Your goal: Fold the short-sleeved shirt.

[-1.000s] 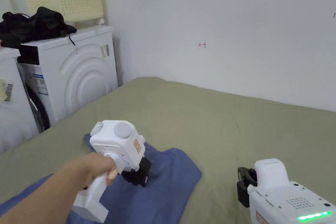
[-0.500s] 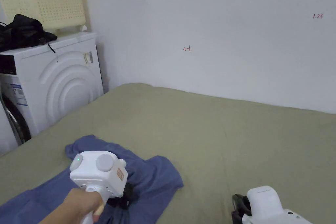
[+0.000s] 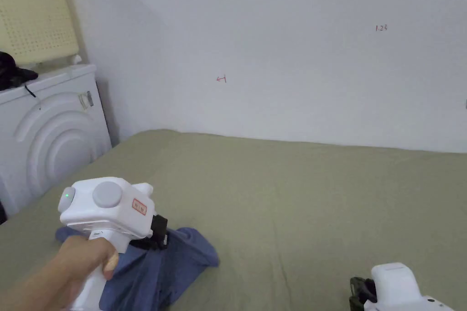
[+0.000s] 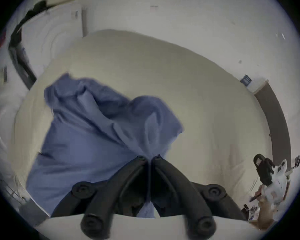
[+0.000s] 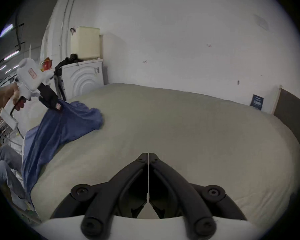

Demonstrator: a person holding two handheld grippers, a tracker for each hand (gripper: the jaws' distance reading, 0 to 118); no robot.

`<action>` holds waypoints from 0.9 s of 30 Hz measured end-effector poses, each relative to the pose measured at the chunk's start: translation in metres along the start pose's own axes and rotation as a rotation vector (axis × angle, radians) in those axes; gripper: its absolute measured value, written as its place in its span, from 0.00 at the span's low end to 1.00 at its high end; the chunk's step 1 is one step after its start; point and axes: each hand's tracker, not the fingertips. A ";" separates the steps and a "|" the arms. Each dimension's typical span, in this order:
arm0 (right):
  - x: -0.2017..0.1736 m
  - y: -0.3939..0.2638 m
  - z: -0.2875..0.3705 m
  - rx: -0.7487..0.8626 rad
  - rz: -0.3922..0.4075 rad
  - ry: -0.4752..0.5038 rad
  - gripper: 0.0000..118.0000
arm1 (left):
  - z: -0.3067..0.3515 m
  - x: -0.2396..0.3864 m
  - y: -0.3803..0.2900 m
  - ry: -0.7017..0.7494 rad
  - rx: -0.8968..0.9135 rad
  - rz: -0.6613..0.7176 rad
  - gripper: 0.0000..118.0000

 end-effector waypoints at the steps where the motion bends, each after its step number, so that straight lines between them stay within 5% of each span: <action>1: 0.012 0.003 0.008 0.001 0.003 -0.027 0.01 | 0.007 0.017 0.009 0.008 0.054 -0.062 0.01; 17: 0.211 0.012 0.181 0.020 -0.074 -0.479 0.01 | 0.006 0.399 -0.023 -0.619 -0.059 -0.579 0.01; 22: 0.245 -0.004 0.212 0.002 -0.109 -0.560 0.01 | -0.035 0.462 -0.082 -0.705 -0.207 -0.655 0.00; 27: 0.254 -0.023 0.219 -0.025 -0.139 -0.580 0.01 | -0.088 0.465 -0.142 -0.734 -0.359 -0.560 0.02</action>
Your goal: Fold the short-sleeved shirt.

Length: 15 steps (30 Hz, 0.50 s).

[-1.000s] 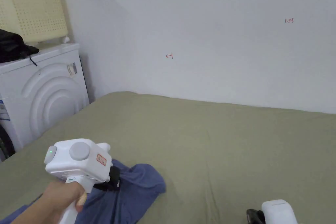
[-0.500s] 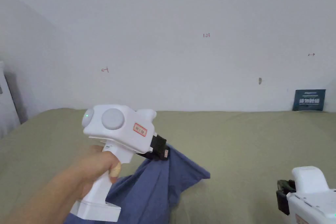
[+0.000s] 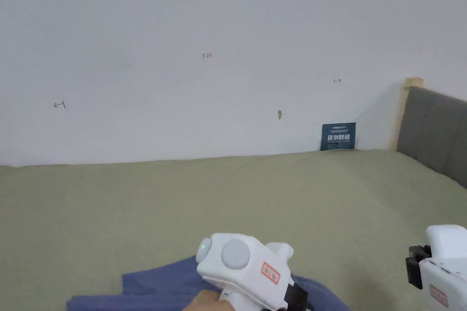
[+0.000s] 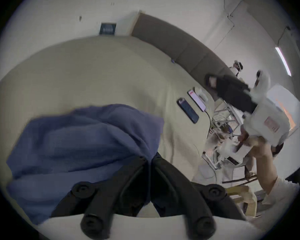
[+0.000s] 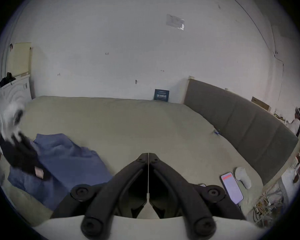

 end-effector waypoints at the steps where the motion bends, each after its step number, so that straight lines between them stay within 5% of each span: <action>1: -0.001 -0.002 0.000 -0.004 -0.002 0.000 0.01 | -0.006 -0.004 -0.008 -0.007 -0.002 0.028 0.09; 4: -0.006 -0.006 -0.004 -0.011 -0.013 0.016 0.01 | -0.020 -0.012 -0.033 0.018 -0.003 0.076 0.99; 5: -0.008 -0.006 -0.004 -0.014 -0.020 0.024 0.01 | -0.012 -0.015 -0.041 0.030 -0.005 0.093 1.00; 8: -0.017 0.000 0.000 -0.007 -0.020 0.054 0.01 | 0.040 -0.017 -0.045 0.079 0.074 0.158 0.97; 13: -0.030 0.018 0.016 0.039 -0.024 0.102 0.01 | 0.155 -0.028 -0.073 0.415 0.401 0.145 0.65; 15: -0.034 0.024 0.022 0.059 -0.031 0.128 0.01 | 0.144 -0.031 -0.064 0.543 0.509 0.191 0.25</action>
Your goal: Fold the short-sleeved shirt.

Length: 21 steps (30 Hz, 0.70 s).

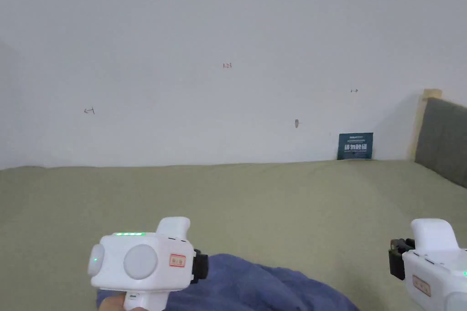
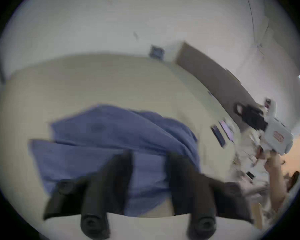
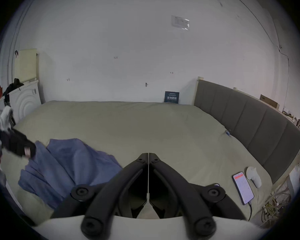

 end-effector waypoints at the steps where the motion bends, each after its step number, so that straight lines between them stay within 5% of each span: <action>1: -0.002 0.002 0.001 0.001 0.001 0.010 0.01 | 0.024 -0.020 0.001 0.033 0.028 0.036 0.04; 4: -0.009 0.003 0.002 -0.009 -0.005 0.047 0.01 | 0.023 -0.009 -0.031 0.072 0.085 0.117 0.00; 6: -0.014 -0.002 0.000 -0.017 0.006 0.056 0.01 | 0.095 -0.104 -0.054 0.139 0.084 0.133 0.00; 10: -0.022 -0.013 -0.010 -0.048 0.011 0.073 0.01 | 0.106 -0.116 -0.079 0.167 0.039 0.175 0.00; 16: -0.039 -0.025 -0.035 -0.093 0.018 0.092 0.01 | 0.085 -0.109 -0.080 0.252 -0.072 0.219 0.00; 21: -0.045 -0.034 -0.056 -0.128 0.022 0.096 0.01 | -0.002 -0.184 -0.009 0.265 -0.163 0.284 0.01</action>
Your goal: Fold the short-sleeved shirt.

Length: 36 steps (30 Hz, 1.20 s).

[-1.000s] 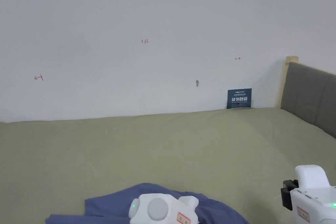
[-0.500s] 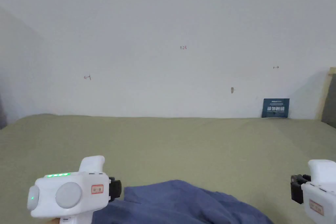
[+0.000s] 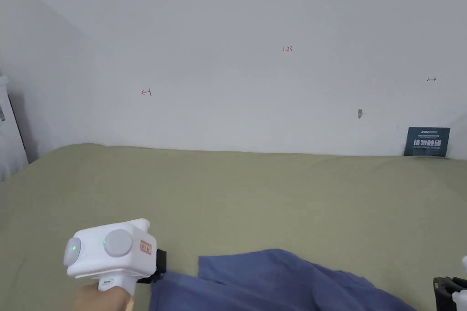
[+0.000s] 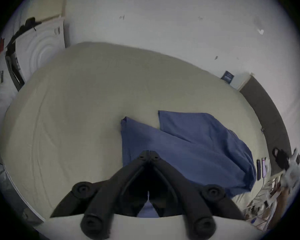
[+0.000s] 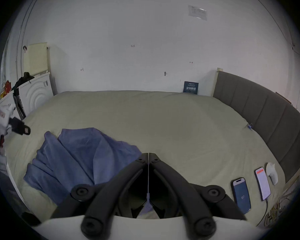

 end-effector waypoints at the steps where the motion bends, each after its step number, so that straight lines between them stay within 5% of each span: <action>1: 0.001 -0.002 -0.003 -0.007 0.000 -0.001 0.01 | -0.016 -0.003 0.015 0.022 -0.030 -0.008 0.01; 3: 0.004 -0.007 -0.008 -0.025 0.009 -0.003 0.01 | -0.039 0.002 0.028 0.074 -0.063 0.000 0.11; 4: 0.006 -0.009 -0.009 -0.029 0.015 -0.006 0.01 | -0.059 -0.009 0.043 0.083 -0.104 -0.004 0.35; 5: 0.008 -0.010 -0.011 -0.034 0.021 -0.007 0.01 | -0.070 -0.010 0.045 0.079 -0.115 0.015 0.79; 6: 0.010 -0.011 -0.012 -0.040 0.027 -0.007 0.01 | -0.077 -0.010 0.047 0.083 -0.114 0.026 0.99; 7: 0.011 -0.012 -0.012 -0.042 0.028 -0.008 0.01 | -0.084 -0.010 0.049 0.066 -0.146 0.034 1.00; 13: 0.018 -0.013 -0.013 -0.053 0.044 -0.008 0.01 | -0.131 -0.016 0.043 0.109 -0.311 0.060 0.87; 17: 0.023 -0.015 -0.013 -0.075 0.021 0.033 0.01 | -0.110 -0.007 0.037 0.200 -0.213 0.012 0.49; 19: 0.022 -0.016 -0.017 -0.143 0.010 0.095 0.03 | -0.104 -0.009 0.036 0.131 -0.196 0.011 0.09; 20: 0.022 -0.018 -0.019 -0.187 -0.004 0.127 0.11 | -0.094 -0.010 0.031 0.103 -0.192 0.050 0.04; 21: 0.021 -0.020 -0.022 -0.232 -0.028 0.169 0.30 | -0.089 -0.011 0.028 0.092 -0.190 0.054 0.04; 23: 0.016 -0.029 -0.027 -0.330 -0.063 0.246 0.94 | -0.085 -0.010 0.023 0.103 -0.193 0.046 0.04; 24: 0.013 -0.034 -0.026 -0.334 -0.062 0.293 1.00 | -0.088 -0.011 0.028 0.100 -0.193 0.044 0.04; 29: -0.001 -0.053 -0.034 -0.377 -0.029 0.253 0.96 | -0.092 -0.009 0.027 0.086 -0.195 0.023 0.04; 32: -0.003 -0.056 -0.035 -0.351 0.011 0.245 0.81 | -0.091 -0.010 0.027 0.076 -0.188 0.023 0.04; 33: -0.004 -0.054 -0.035 -0.323 0.020 0.195 0.49 | -0.089 -0.010 0.027 0.076 -0.176 0.018 0.04; 34: -0.004 -0.048 -0.034 -0.313 0.048 0.180 0.00 | -0.086 -0.010 0.028 0.072 -0.166 0.015 0.04; 36: -0.005 -0.042 -0.029 -0.286 0.022 0.222 0.02 | -0.077 -0.013 0.032 0.054 -0.138 0.019 0.04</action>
